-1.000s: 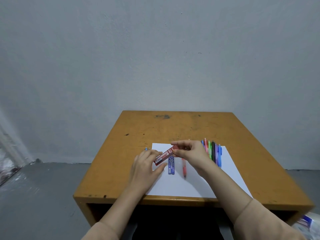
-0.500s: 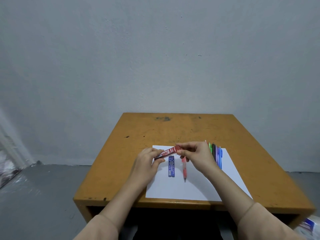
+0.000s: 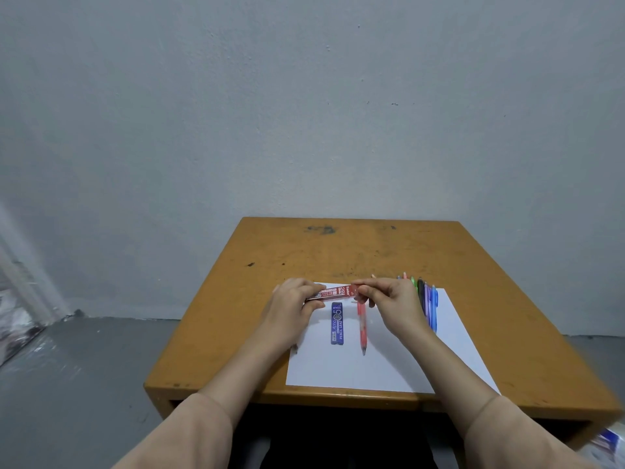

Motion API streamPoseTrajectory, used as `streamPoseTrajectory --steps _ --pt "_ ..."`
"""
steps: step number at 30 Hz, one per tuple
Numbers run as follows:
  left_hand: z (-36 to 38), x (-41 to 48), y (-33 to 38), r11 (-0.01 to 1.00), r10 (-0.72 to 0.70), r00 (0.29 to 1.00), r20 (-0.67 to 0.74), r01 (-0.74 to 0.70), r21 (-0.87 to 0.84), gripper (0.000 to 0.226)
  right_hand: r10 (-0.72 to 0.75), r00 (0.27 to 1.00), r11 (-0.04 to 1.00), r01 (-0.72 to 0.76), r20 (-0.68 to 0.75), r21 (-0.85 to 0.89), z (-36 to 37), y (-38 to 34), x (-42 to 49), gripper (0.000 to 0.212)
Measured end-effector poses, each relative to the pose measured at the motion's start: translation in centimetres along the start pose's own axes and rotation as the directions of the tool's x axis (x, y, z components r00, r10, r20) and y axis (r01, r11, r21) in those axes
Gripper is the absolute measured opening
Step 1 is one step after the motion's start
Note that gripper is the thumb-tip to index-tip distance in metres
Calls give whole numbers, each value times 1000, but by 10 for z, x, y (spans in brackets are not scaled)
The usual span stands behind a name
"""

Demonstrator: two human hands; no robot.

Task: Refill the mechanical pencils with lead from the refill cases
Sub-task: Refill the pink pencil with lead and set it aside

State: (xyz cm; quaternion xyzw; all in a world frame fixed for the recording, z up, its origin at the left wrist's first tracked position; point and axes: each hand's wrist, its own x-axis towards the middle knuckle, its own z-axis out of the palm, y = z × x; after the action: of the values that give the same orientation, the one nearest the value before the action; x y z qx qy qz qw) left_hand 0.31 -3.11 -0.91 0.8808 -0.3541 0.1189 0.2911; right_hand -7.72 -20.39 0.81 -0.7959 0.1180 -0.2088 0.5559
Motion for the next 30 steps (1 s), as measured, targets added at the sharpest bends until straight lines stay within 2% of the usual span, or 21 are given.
streamPoseTrajectory --steps 6,11,13,18,22,24,27,30 --pt "-2 5 3 1000 -22 999 32 23 -7 34 24 1000 994 -25 7 104 1 2 2 19" --pt "-3 7 9 989 -49 998 -44 43 -145 29 8 989 919 -66 148 389 2 3 -3 26" --pt "-1 6 11 977 -65 996 -56 52 -208 28 1 986 899 -74 166 432 4 2 -6 33" --pt "4 1 23 938 -70 997 -40 52 -342 29 -36 992 940 -7 121 342 10 -2 -8 29" --pt "1 -1 28 872 -177 984 25 168 -460 29 -79 990 959 44 115 279 6 -6 -6 31" --pt "-1 -1 29 792 -249 966 70 244 -559 28 -118 988 971 93 102 220 3 -8 -4 35" --pt "-4 -2 34 601 -364 924 117 329 -728 21 -224 970 973 216 94 86 0 -11 -1 42" --pt "-8 -4 38 467 -413 897 158 357 -809 33 -316 939 934 333 134 -132 -3 -11 5 46"
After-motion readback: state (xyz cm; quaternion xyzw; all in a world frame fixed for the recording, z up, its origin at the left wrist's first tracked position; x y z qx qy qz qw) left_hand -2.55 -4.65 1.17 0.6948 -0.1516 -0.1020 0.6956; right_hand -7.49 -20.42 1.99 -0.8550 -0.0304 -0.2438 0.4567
